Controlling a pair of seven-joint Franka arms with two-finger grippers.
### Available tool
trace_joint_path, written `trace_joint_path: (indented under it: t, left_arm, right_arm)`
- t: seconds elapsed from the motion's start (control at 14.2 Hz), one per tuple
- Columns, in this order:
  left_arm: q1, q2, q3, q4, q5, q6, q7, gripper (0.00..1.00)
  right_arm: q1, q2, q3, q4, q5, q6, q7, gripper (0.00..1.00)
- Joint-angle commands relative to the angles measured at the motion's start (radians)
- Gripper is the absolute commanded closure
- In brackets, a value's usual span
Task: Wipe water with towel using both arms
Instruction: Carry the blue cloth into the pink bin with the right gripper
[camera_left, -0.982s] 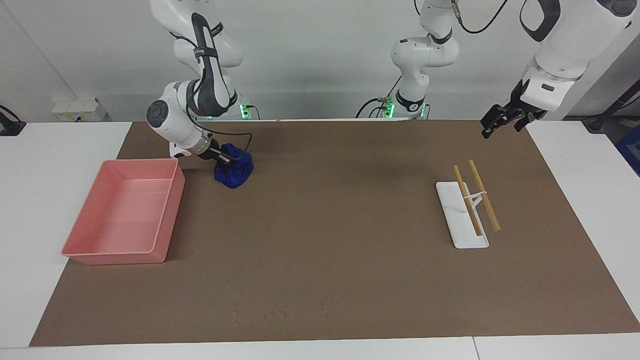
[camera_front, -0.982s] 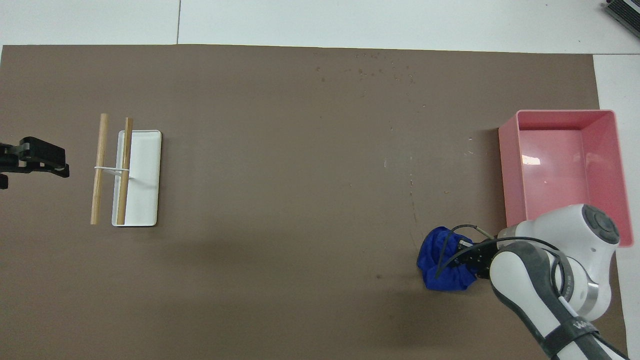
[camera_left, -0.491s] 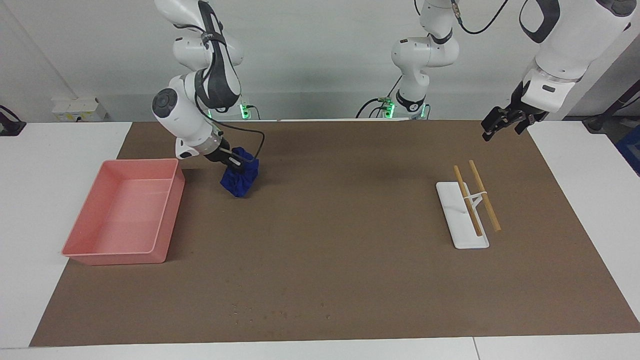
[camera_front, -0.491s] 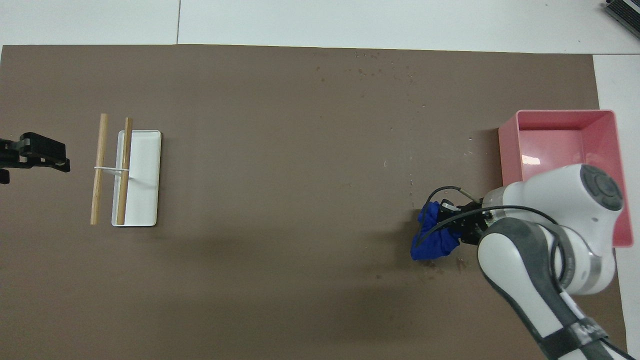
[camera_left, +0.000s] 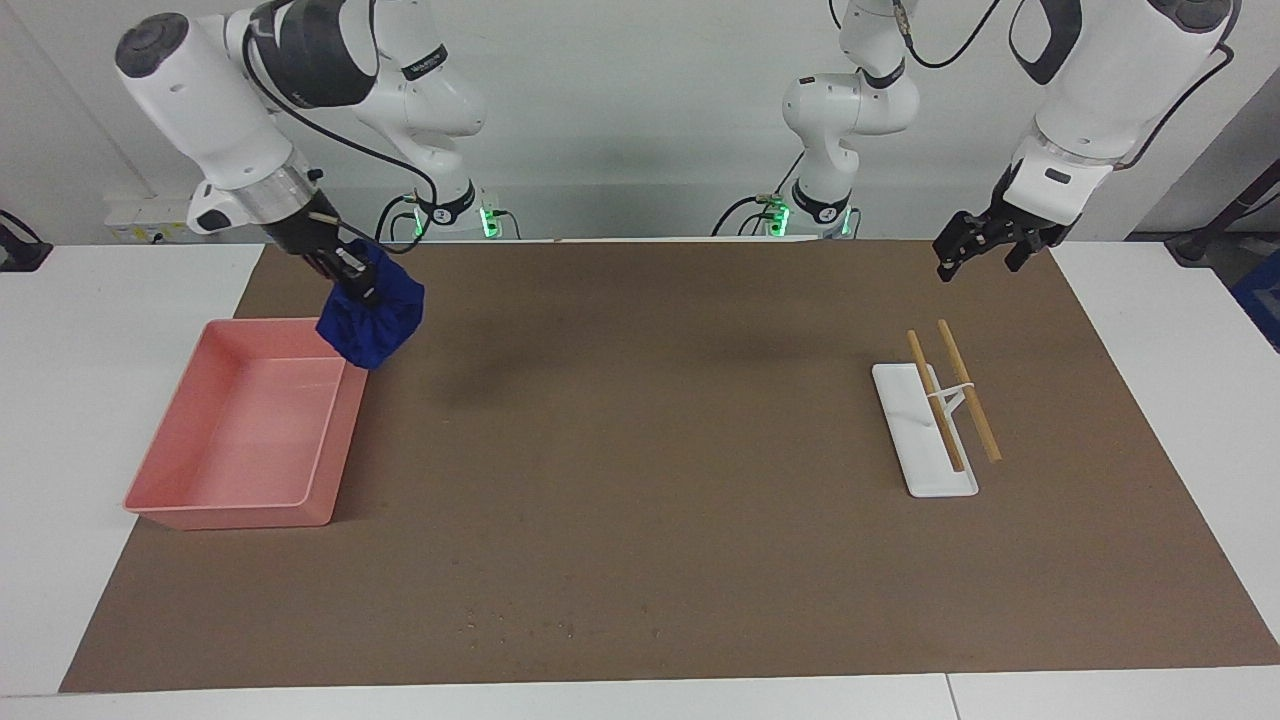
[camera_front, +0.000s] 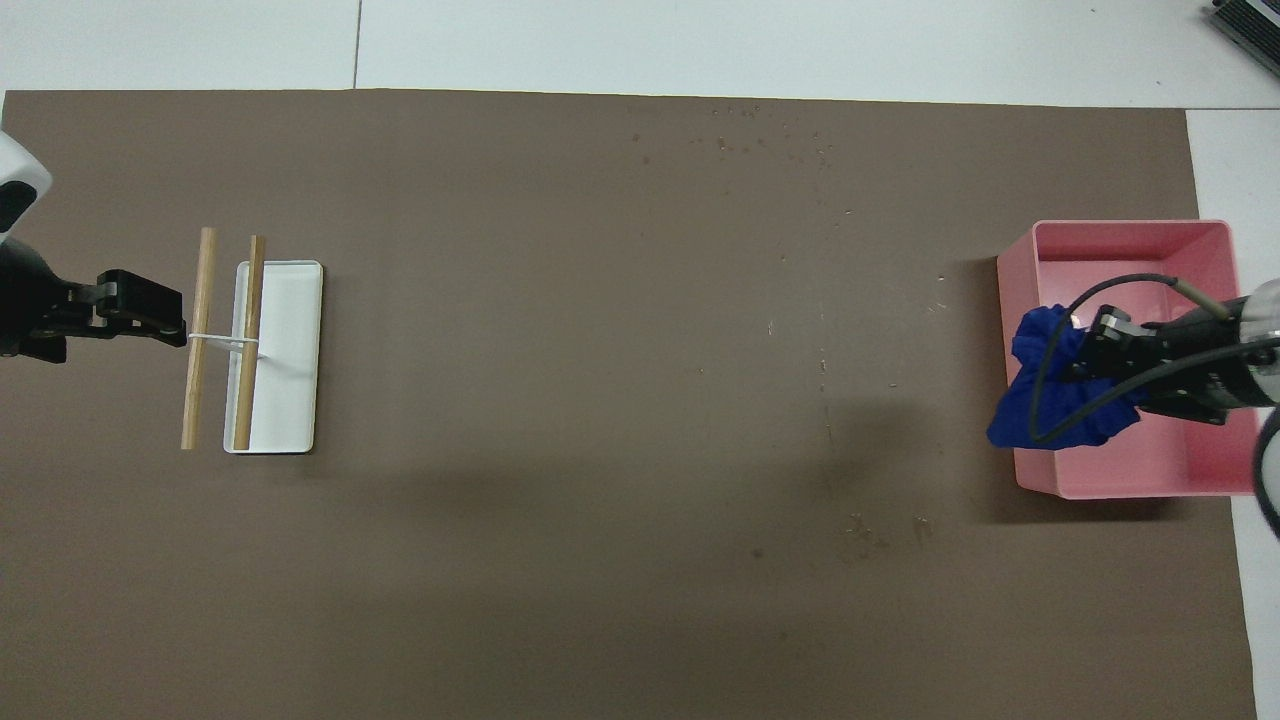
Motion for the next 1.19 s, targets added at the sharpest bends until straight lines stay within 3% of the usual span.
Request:
trace_joint_path:
  t: [0.0,0.21,0.35,0.63,1.12]
  left_arm:
    - [-0.013,-0.021,0.009,0.004,-0.011,-0.017,-0.006,0.0]
    - [-0.013,-0.027,-0.008,0.004,-0.013,-0.028,-0.008,0.0]
    - [-0.013,-0.03,-0.005,0.002,-0.015,-0.028,-0.006,0.0]
    - [-0.013,-0.038,-0.003,-0.007,-0.013,-0.025,-0.008,0.0]
    - [-0.013,-0.046,-0.003,-0.022,-0.015,-0.019,-0.009,0.0]
  right_arm:
    - [-0.092,0.029,0.012,0.007,-0.083,0.069,-0.222,1.0]
    - [-0.152,0.081,0.012,-0.008,-0.15,0.143,-0.359,1.0]
    - [-0.166,0.087,0.012,-0.08,-0.232,0.227,-0.422,1.0]
    - [-0.206,0.21,0.012,-0.097,-0.239,0.233,-0.455,1.0]
    - [-0.178,0.221,0.015,-0.182,-0.242,0.217,-0.456,0.98]
